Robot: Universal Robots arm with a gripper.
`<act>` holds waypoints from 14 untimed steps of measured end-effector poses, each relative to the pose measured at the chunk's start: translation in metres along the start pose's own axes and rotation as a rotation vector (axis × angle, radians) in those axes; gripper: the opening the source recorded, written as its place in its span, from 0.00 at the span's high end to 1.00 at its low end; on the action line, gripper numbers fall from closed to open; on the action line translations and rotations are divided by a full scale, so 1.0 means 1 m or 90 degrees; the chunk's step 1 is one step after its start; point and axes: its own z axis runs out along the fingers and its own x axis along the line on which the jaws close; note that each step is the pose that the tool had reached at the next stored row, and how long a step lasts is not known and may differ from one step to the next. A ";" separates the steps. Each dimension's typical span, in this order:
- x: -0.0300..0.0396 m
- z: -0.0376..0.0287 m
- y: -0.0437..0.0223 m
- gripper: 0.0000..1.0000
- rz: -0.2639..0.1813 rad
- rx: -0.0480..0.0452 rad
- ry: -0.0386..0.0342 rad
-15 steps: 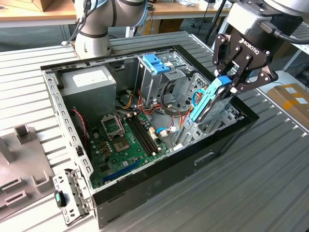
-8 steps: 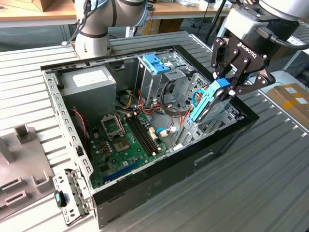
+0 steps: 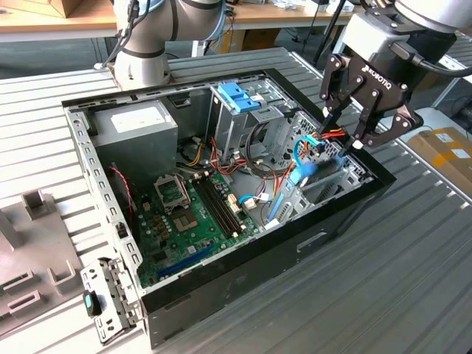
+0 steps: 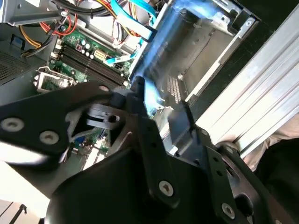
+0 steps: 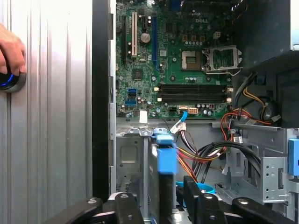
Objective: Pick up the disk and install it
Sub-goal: 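Insert the disk into the insertion slot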
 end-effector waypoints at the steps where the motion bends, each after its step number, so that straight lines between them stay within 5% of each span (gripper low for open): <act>1: 0.0000 0.0000 0.0000 0.50 0.000 0.0000 0.0000; 2: 0.0000 0.0001 0.0000 0.44 0.000 0.0000 0.0001; 7: -0.0001 -0.0023 0.0000 0.44 0.000 0.0000 0.0002; 10: -0.0009 -0.0192 0.0002 0.44 0.000 0.0000 0.0003; 14: -0.0029 -0.0226 0.0003 0.45 0.000 0.0000 0.0010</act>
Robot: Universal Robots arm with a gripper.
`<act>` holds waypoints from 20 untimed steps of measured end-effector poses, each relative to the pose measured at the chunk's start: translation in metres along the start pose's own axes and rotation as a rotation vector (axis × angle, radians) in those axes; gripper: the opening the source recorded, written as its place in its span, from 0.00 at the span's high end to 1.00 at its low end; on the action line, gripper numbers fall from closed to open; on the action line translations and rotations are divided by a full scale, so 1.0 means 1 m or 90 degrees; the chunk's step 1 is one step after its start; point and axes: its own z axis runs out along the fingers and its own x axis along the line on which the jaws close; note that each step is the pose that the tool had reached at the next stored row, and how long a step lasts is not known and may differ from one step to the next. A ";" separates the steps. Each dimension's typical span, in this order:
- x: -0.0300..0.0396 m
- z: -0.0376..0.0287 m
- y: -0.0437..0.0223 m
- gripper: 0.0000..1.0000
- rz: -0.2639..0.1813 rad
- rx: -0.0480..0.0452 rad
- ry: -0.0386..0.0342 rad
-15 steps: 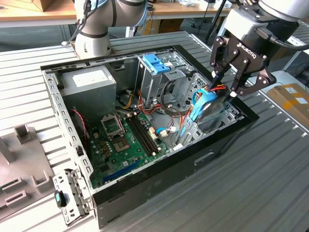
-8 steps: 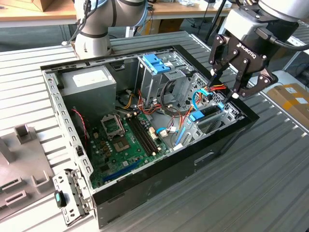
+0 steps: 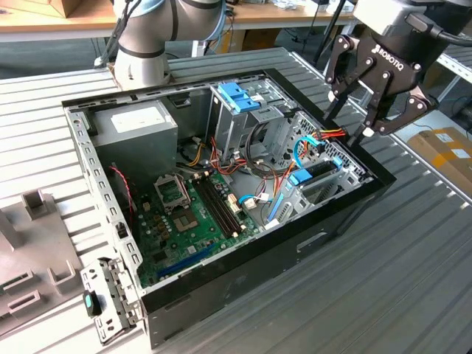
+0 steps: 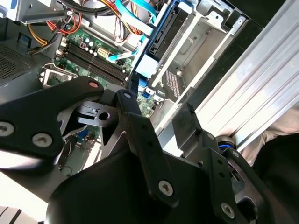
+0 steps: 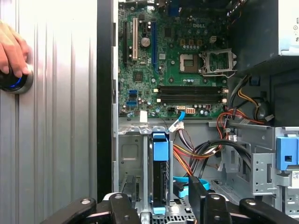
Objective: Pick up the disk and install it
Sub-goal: 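Insert the disk into the insertion slot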
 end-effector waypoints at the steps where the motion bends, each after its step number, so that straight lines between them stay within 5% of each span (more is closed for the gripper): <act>1: 0.0000 0.0001 -0.0003 0.51 0.000 -0.0001 0.0001; 4: 0.0001 0.0020 -0.0052 0.64 0.000 -0.0046 0.0002; 7: -0.0020 0.0057 -0.0173 0.64 0.001 -0.0145 0.0004; 10: -0.0084 0.0092 -0.0224 0.64 0.001 -0.0200 0.0005; 14: -0.0100 0.0125 -0.0426 0.64 0.001 -0.0318 0.0009; 20: -0.0106 0.0130 -0.0442 0.64 0.001 -0.0334 0.0008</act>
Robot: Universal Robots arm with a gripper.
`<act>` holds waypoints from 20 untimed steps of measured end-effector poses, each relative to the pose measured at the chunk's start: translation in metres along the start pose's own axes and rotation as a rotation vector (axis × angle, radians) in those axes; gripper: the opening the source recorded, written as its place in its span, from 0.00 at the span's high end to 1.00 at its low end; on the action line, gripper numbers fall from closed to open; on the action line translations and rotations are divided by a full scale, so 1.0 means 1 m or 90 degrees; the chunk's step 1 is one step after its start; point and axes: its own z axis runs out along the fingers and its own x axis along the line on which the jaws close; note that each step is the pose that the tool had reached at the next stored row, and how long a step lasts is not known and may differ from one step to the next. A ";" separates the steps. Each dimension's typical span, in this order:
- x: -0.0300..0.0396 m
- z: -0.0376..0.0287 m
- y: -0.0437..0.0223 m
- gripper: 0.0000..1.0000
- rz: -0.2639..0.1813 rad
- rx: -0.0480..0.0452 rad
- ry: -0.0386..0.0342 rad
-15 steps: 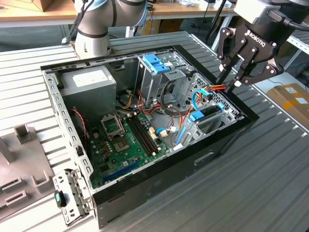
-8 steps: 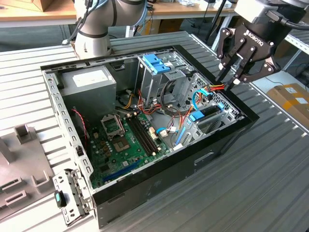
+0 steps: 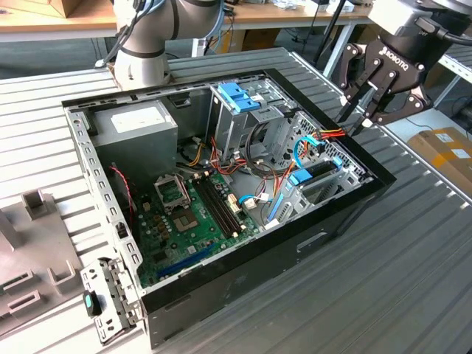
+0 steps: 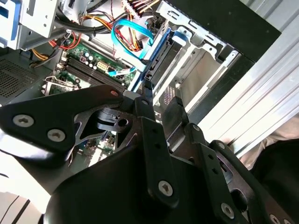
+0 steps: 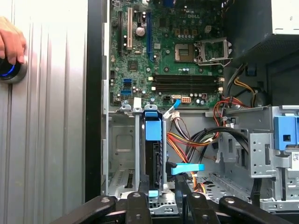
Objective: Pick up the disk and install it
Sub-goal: 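Insert the disk into the insertion slot, then insert the first disk wire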
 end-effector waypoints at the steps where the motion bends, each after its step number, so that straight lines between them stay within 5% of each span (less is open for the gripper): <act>1: 0.0000 0.0001 0.0000 0.64 0.000 0.0007 -0.0001; 3: 0.0000 0.0006 0.0000 0.64 -0.001 0.0245 -0.0001; 5: 0.0000 0.0007 0.0000 0.64 -0.001 0.0352 0.0000; 15: 0.0000 0.0010 0.0000 0.64 -0.001 0.0363 -0.0001; 20: -0.0087 0.0142 -0.0010 0.64 -0.007 0.0359 0.0009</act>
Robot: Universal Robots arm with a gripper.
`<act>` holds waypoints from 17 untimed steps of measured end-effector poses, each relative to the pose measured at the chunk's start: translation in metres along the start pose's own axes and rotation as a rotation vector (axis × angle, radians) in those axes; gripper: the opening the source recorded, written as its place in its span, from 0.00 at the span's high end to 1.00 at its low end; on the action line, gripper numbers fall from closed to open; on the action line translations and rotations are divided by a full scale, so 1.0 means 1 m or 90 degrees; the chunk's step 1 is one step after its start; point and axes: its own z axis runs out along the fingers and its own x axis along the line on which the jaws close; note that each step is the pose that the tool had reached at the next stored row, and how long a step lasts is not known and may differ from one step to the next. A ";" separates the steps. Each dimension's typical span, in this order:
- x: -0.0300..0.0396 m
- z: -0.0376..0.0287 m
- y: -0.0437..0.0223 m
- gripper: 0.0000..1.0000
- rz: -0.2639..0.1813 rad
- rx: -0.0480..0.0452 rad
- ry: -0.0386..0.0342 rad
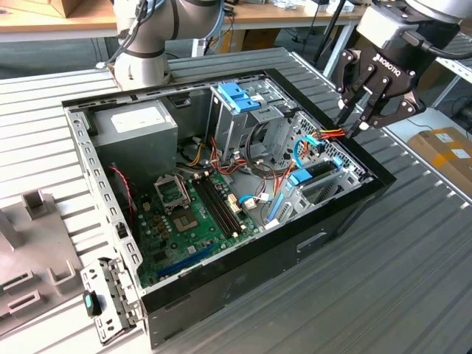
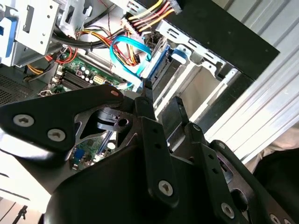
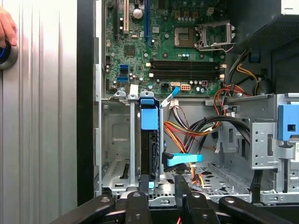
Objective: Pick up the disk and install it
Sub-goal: 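Insert the first disk wire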
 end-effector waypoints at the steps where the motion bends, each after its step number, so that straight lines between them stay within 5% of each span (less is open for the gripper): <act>1: -0.0040 0.0028 -0.0002 0.64 -0.009 -0.0003 0.0001; 5: -0.0114 0.0074 -0.0029 0.64 -0.022 -0.0009 0.0007; 12: -0.0147 0.0096 -0.0104 0.64 -0.048 -0.0018 0.0008; 17: -0.0182 0.0140 -0.0228 0.64 -0.074 -0.0028 0.0011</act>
